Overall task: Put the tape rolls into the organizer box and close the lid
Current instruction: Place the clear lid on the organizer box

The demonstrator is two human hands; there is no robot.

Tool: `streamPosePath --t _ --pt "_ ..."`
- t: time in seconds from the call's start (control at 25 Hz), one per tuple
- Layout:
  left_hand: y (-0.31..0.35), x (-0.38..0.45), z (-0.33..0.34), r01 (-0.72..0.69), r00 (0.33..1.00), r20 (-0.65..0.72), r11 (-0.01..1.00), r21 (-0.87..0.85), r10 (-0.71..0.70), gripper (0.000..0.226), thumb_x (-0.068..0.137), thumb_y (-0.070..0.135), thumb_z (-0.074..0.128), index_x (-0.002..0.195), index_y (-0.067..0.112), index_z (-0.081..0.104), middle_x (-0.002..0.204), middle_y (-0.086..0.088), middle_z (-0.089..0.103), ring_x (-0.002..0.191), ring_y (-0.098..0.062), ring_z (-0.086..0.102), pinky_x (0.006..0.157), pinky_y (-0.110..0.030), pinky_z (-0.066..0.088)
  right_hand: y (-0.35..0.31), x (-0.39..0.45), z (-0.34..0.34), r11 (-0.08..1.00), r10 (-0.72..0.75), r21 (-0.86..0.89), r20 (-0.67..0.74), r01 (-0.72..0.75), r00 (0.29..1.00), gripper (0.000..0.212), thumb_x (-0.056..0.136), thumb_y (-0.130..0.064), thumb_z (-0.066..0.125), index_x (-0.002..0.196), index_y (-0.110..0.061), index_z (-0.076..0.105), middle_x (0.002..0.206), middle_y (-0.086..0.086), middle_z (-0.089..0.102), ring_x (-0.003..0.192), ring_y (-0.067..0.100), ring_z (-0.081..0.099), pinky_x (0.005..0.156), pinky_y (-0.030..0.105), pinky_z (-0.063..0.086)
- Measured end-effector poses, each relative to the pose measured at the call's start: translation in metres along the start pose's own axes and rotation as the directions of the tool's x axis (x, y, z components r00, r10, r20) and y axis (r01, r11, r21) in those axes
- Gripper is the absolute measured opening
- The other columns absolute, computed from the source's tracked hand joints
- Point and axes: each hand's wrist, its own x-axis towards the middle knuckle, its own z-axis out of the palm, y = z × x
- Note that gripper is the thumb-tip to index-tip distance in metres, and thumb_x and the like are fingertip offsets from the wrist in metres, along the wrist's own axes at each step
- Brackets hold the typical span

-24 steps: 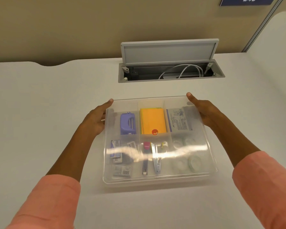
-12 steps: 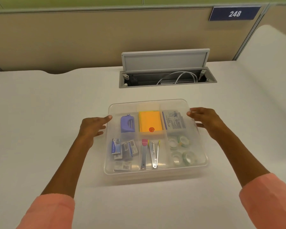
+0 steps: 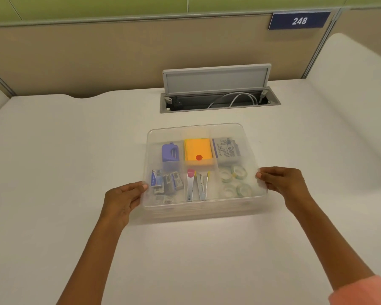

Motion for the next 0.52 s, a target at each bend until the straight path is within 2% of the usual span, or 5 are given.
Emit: streamPosePath --t 0.16,0.28,0.36,0.44,0.52 --pt "0.005 0.006 0.006 0.07 0.995 -0.067 0.997 -0.045 -0.072 0.011 0.073 0.003 0.072 0.083 0.002 0.067 0.084 -0.01 0.071 0.074 -0.016 0.069 0.072 -0.028 0.055 -0.004 0.001 0.006 0.998 0.007 0.055 -0.039 -0.005 0.999 0.034 0.07 -0.002 0.077 0.101 0.008 0.067 0.097 0.024 0.069 0.088 0.035 0.067 0.084 0.04 0.055" --pt "0.007 0.007 0.005 0.114 0.989 -0.09 0.992 -0.049 -0.118 0.016 0.07 0.008 0.076 0.082 0.004 0.066 0.085 -0.01 0.07 0.078 -0.018 0.067 0.07 -0.029 0.053 -0.009 0.003 0.007 0.997 0.056 0.05 0.002 -0.056 0.998 0.033 0.071 -0.002 0.075 0.1 0.012 0.066 0.088 0.02 0.068 0.074 0.027 0.066 0.068 0.031 0.056" --pt "0.005 0.005 0.006 0.116 0.988 -0.095 0.991 -0.065 -0.121 0.015 0.07 0.01 0.077 0.08 0.005 0.066 0.084 -0.01 0.07 0.077 -0.018 0.067 0.076 -0.032 0.053 -0.012 0.005 0.007 0.983 0.163 0.083 0.02 -0.164 0.986 0.033 0.072 -0.003 0.075 0.098 0.014 0.064 0.08 0.017 0.067 0.066 0.023 0.064 0.06 0.028 0.056" --pt "0.002 0.0 0.01 0.086 0.988 -0.125 0.994 -0.069 -0.094 0.014 0.071 0.012 0.077 0.077 0.006 0.066 0.082 -0.009 0.069 0.074 -0.017 0.066 0.079 -0.034 0.053 -0.013 0.008 0.007 0.951 0.286 0.126 0.003 -0.284 0.958 0.036 0.071 -0.007 0.077 0.099 0.011 0.062 0.083 0.018 0.067 0.072 0.027 0.064 0.065 0.035 0.056" --pt "-0.002 -0.004 0.012 0.064 0.985 -0.159 0.997 -0.053 -0.072 0.018 0.071 0.018 0.077 0.076 0.006 0.064 0.08 -0.009 0.068 0.071 -0.018 0.065 0.076 -0.035 0.055 -0.012 0.008 0.007 0.946 0.321 0.052 -0.019 -0.32 0.947 0.04 0.072 -0.016 0.078 0.097 0.01 0.062 0.09 0.021 0.066 0.08 0.033 0.064 0.071 0.042 0.057"
